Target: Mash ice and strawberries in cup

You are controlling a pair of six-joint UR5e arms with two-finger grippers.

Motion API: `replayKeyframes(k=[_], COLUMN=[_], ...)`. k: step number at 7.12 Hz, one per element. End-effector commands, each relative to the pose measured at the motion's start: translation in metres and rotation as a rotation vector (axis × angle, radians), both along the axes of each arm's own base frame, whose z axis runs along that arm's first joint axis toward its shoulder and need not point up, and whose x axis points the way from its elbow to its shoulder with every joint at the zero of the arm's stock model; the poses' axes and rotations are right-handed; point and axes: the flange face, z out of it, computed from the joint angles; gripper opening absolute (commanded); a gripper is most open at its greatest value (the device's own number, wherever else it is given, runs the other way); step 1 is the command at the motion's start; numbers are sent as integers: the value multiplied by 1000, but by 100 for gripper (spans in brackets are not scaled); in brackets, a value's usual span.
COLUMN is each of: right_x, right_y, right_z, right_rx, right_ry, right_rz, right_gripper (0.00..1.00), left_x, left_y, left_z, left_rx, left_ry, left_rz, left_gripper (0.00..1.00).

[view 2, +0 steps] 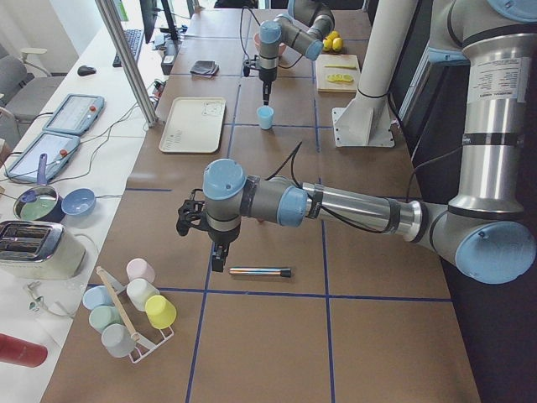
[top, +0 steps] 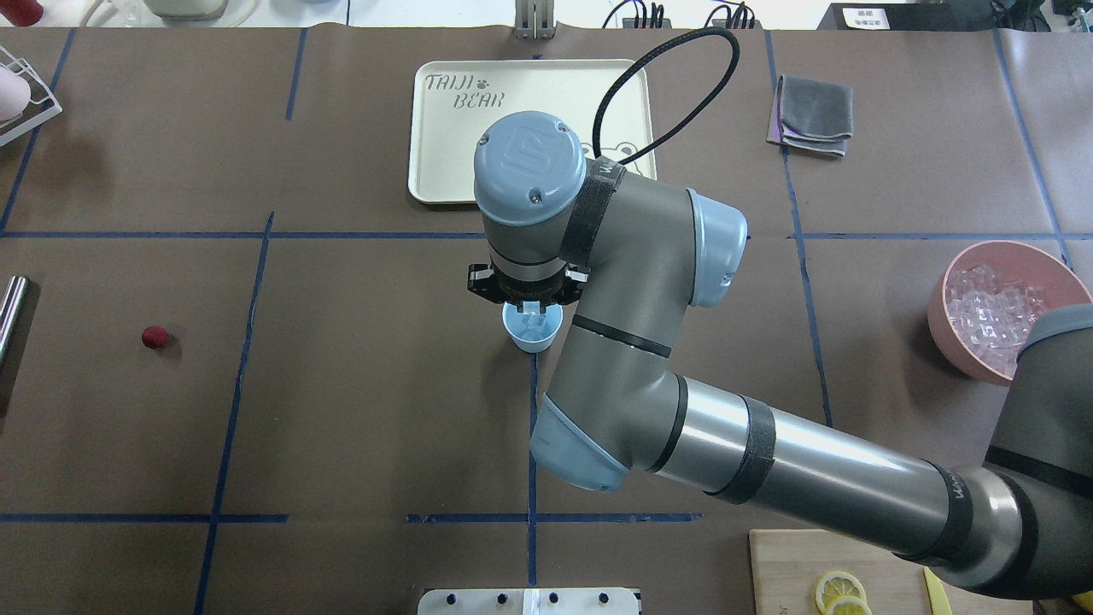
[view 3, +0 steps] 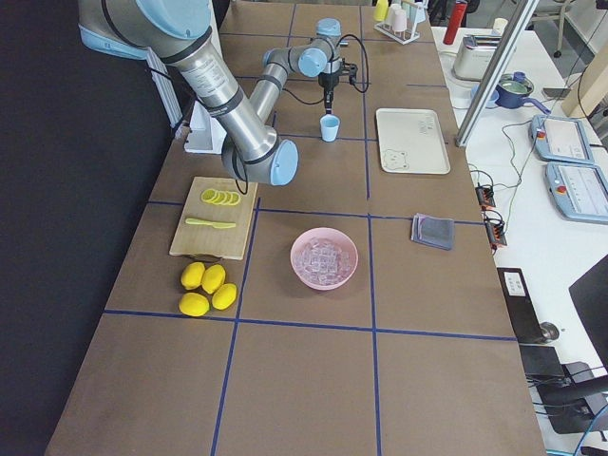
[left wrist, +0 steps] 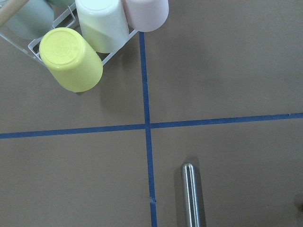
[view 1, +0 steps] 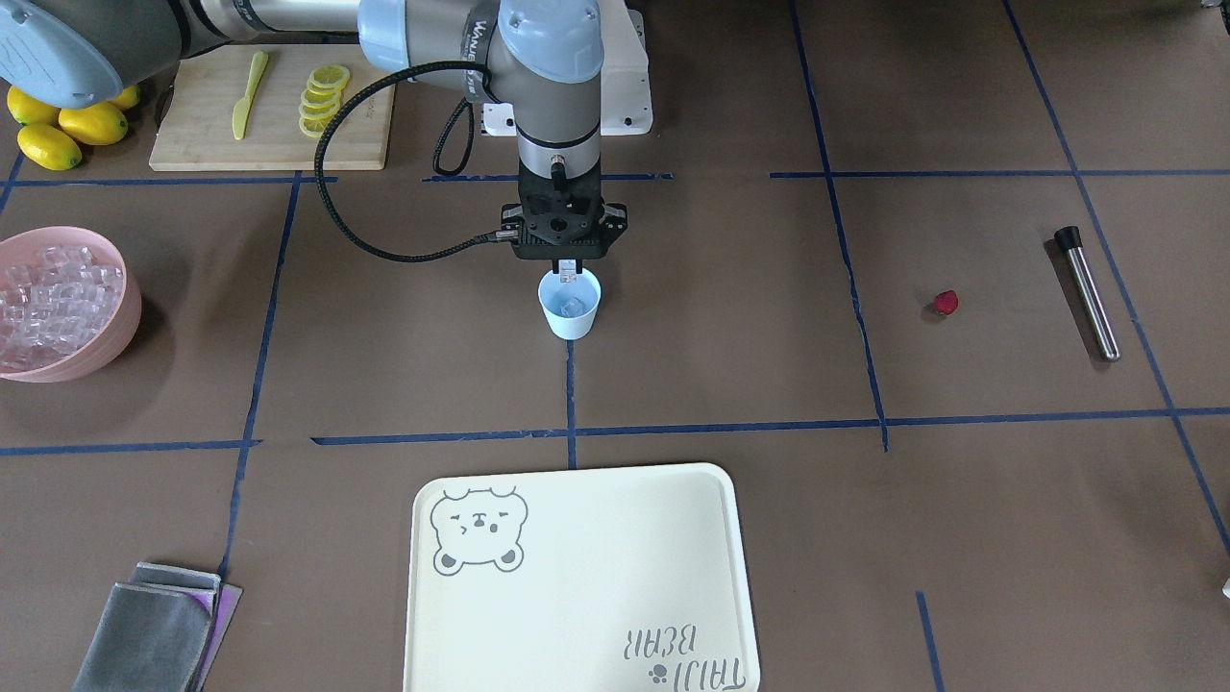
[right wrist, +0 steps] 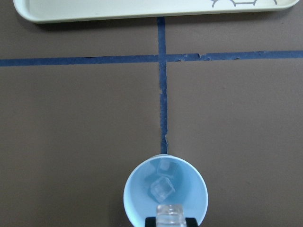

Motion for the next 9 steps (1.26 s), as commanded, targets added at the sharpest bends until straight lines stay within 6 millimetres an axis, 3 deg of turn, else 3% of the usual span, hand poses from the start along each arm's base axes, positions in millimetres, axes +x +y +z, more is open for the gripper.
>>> replayKeyframes(k=[1, 4, 7, 8, 9], right_x=[-2, -2, -1, 0, 1], right_y=[-2, -2, -1, -2, -2], right_z=[-1, -2, -3, -4, -5], right_rx=[12, 13, 14, 15, 19], right_ry=[8, 5, 3, 0, -2], right_rz=[10, 10, 11, 13, 15], right_gripper=[3, 46, 54, 63, 90], left_x=[0, 2, 3, 4, 24], left_y=[0, -1, -2, -3, -6], left_z=[0, 0, -1, -2, -5], left_rx=[1, -1, 1, 1, 17], left_ry=[0, 0, -1, -1, -7], left_rz=[0, 3, 6, 6, 46], left_gripper=[100, 100, 100, 100, 100])
